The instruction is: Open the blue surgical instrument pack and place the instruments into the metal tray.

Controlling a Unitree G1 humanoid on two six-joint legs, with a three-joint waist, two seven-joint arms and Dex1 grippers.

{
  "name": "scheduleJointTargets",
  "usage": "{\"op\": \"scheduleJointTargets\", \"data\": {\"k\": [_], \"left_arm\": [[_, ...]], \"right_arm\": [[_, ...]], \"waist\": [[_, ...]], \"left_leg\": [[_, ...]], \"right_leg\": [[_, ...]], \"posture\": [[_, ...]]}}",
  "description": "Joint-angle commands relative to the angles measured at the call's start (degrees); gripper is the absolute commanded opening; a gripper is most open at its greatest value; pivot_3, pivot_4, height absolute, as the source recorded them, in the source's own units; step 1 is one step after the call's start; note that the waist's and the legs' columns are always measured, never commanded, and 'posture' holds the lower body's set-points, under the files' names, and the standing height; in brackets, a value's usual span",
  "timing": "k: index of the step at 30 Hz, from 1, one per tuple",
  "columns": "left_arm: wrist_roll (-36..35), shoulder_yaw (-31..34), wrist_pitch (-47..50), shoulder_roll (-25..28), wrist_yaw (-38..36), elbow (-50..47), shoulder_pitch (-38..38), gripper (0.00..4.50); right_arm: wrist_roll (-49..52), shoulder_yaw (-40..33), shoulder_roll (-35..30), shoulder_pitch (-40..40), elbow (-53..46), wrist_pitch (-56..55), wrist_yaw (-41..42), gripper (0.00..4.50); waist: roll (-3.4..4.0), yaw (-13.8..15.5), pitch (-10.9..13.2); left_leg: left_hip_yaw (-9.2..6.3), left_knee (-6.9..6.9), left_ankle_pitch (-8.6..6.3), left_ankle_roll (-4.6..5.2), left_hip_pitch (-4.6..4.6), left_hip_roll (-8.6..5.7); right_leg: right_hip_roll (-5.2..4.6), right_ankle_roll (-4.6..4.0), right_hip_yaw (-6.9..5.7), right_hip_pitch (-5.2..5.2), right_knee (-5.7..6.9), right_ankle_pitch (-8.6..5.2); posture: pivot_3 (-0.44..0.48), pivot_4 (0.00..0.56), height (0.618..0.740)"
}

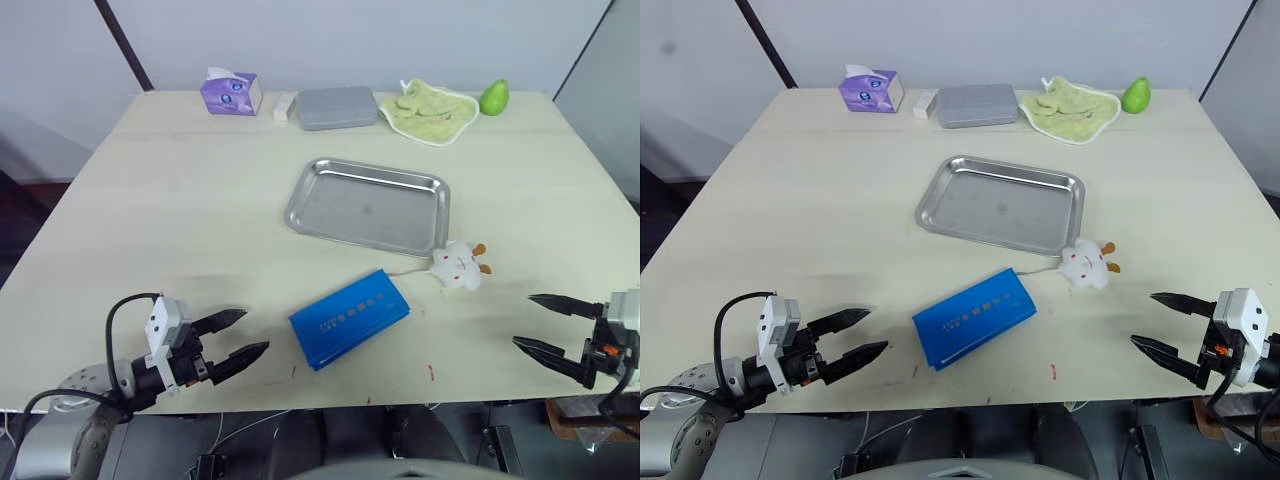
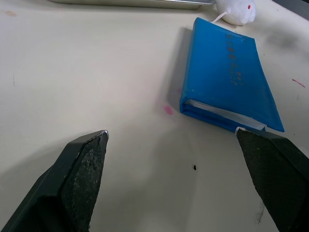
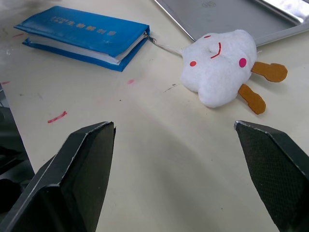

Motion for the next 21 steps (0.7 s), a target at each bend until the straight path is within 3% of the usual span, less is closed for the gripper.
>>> {"op": "scheduleJointTargets", "data": {"k": [1, 11, 14, 17, 21], "left_arm": [[-0.6, 2.2, -0.6, 0.0, 0.5, -1.3, 0.7, 4.5], [-2.1, 4.0, -2.7, 0.3, -1.1, -6.7, 2.3, 4.5], [-1.2, 3.0, -2.9, 0.9, -1.6, -7.8, 2.5, 4.5], [-1.4, 1.8, -2.2, 1.2, -2.3, -8.1, 2.6, 4.5], [-1.7, 0.8, -1.0, 2.1, -3.9, -7.7, 2.8, 3.2]], "right_arm": [[2.0, -0.7, 0.3, -0.5, -3.2, 0.9, -1.2, 4.34], [5.5, 4.1, -2.1, -9.3, -15.6, 15.4, -12.9, 4.34], [2.2, 8.6, -5.5, -14.6, -17.4, 18.3, -14.7, 4.34], [-0.8, 15.6, -8.4, -21.8, -15.7, 17.6, -11.0, 4.34], [-9.1, 27.6, -9.6, -35.4, -8.0, 15.4, -6.4, 3.04]], "waist": [[0.0, 0.0, 0.0], [-0.01, -0.1, 0.0], [0.0, -0.1, 0.0], [-0.07, -0.1, 0.1], [-0.02, -0.3, 0.3]], "left_leg": [[0.0, 0.0, 0.0, 0.0, 0.0, 0.0], [-0.03, 0.0, 0.0, 0.0, -0.03, 0.0], [-0.07, 0.0, 0.0, 0.0, -0.03, 0.0], [-0.06, 0.01, 0.0, 0.0, -0.03, 0.0], [-0.09, 0.01, 0.0, 0.01, -0.12, 0.01]], "right_leg": [[0.0, 0.0, 0.0, 0.0, 0.0, 0.0], [-0.02, -0.02, -0.03, -0.02, 0.01, -0.01], [-0.01, -0.02, -0.05, -0.02, 0.01, -0.01], [-0.02, -0.14, -0.04, -0.02, 0.0, -0.07], [0.0, -0.13, -0.06, -0.08, -0.05, -0.07]], "posture": [[0.0, 0.15, 0.74], [0.0, 0.15, 0.74], [0.0, 0.15, 0.74], [0.0, 0.15, 0.74], [0.0, 0.15, 0.74]]}}
